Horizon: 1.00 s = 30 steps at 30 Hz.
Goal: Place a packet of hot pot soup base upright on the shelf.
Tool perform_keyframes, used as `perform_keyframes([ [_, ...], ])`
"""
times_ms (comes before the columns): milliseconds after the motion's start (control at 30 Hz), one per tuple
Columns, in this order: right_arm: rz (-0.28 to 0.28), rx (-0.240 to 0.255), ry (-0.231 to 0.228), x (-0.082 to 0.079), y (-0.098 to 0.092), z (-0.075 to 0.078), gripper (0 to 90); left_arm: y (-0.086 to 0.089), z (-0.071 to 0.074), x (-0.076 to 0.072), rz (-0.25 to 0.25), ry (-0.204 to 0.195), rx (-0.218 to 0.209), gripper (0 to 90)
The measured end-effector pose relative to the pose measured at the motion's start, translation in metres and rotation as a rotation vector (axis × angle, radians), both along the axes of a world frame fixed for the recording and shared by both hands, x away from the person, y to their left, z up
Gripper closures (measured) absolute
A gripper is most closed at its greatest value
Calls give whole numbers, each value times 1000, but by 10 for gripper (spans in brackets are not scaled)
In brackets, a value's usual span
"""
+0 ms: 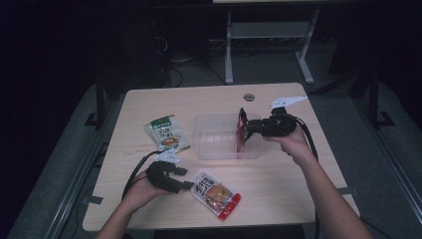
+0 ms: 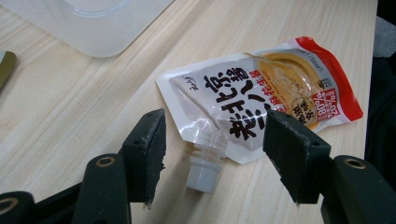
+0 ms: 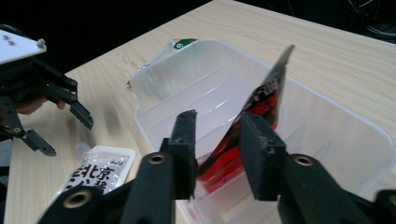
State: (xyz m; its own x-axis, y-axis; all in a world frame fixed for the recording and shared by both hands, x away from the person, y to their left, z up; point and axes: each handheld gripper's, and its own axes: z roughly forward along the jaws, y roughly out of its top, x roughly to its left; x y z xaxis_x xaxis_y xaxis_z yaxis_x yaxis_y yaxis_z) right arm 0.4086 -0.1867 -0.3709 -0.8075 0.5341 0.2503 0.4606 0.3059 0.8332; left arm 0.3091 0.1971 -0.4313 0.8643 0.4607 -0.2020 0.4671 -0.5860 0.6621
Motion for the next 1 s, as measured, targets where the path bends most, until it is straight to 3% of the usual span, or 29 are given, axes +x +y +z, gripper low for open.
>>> perform_keyframes([
  [167, 0, -1, 2, -6, -4, 6, 514, 0, 1, 0, 1, -1, -1, 390],
  [333, 2, -35, -15, -15, -8, 12, 383, 2, 2, 0, 3, -4, -1, 390],
  [667, 19, -47, -21, -30, -21, 16, 281, 3, 3, 0, 9, -7, -5, 385],
  [1000, 55, -105, -23, -58, -29, 3, 244, 7, 6, -2, 32, -19, -12, 398],
])
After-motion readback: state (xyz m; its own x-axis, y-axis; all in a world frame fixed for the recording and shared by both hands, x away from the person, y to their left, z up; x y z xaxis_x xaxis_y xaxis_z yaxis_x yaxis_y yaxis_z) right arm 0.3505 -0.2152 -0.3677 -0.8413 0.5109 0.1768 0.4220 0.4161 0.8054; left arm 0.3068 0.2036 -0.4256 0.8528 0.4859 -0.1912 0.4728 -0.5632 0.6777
